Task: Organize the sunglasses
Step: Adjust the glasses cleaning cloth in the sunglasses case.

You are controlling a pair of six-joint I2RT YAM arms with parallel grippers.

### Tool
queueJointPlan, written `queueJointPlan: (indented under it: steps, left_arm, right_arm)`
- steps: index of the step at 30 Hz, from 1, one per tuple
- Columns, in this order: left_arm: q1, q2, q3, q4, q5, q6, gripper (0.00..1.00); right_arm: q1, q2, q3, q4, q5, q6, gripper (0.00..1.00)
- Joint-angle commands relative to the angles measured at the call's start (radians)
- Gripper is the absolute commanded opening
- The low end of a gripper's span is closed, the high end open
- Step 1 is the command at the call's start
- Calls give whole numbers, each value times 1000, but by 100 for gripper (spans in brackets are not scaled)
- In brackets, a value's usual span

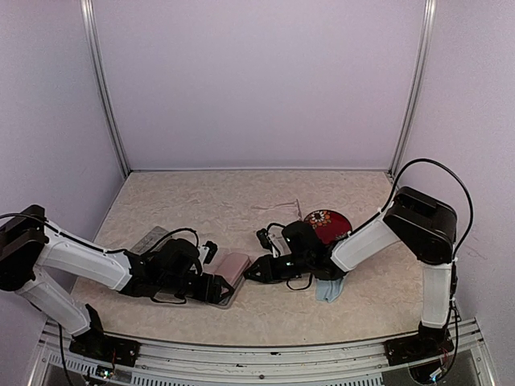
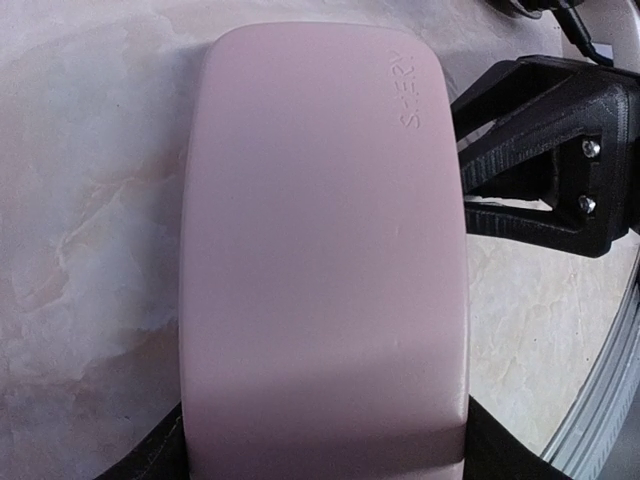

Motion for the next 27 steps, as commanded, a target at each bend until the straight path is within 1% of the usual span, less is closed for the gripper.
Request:
queueJointPlan:
  steps: [1, 4, 14, 20, 27]
  left_arm:
    - [31, -45, -40, 129, 116, -23, 41]
    - [39, -49, -58, 167, 152, -34, 41]
    - [92, -71, -124, 323, 276, -89, 40]
    - [112, -66, -139, 377, 328, -122, 40]
    - [149, -65, -188, 490, 397, -188, 40]
  right_arm:
    - [17, 45, -15, -98, 58, 18, 30]
    - [23, 56, -10, -96, 62, 27, 29]
    - [45, 52, 2, -169, 132, 14, 27]
    - [60, 59, 9, -168, 138, 12, 26]
    - [64, 67, 10, -171, 138, 13, 26]
